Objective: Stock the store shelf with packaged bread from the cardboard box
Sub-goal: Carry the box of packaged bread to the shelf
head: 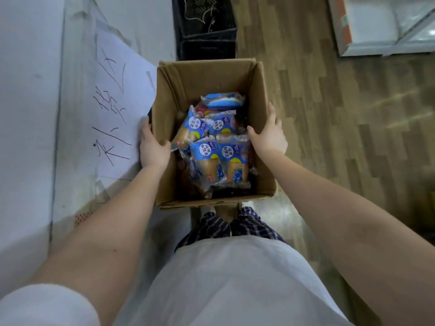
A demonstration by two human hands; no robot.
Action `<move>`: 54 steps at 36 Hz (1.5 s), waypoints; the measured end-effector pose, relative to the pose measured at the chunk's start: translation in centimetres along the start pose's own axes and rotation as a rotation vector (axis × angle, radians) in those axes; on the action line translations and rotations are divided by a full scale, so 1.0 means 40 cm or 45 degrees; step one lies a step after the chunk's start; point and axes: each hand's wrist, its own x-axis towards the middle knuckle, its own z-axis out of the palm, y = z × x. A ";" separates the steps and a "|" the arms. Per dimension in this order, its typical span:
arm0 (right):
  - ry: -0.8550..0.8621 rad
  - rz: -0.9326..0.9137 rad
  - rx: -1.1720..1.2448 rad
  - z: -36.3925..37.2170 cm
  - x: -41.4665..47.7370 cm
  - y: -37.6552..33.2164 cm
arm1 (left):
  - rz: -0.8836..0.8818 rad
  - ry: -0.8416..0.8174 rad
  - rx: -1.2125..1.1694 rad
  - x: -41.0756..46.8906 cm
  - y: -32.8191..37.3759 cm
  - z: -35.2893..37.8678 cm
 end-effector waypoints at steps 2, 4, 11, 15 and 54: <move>-0.003 0.001 -0.011 -0.007 -0.003 0.008 | -0.058 0.013 -0.025 0.001 -0.005 0.003; -0.009 -0.022 -0.035 -0.011 -0.003 0.013 | -0.062 0.038 -0.013 0.002 -0.007 0.006; -0.045 0.032 -0.051 0.004 0.002 0.023 | -0.271 0.080 0.078 -0.010 -0.022 0.023; -0.063 0.057 -0.091 0.018 0.007 0.035 | -0.286 0.098 0.152 -0.014 -0.028 0.028; 0.077 0.052 0.113 -0.420 0.281 0.085 | 0.016 0.061 0.168 0.124 0.516 0.083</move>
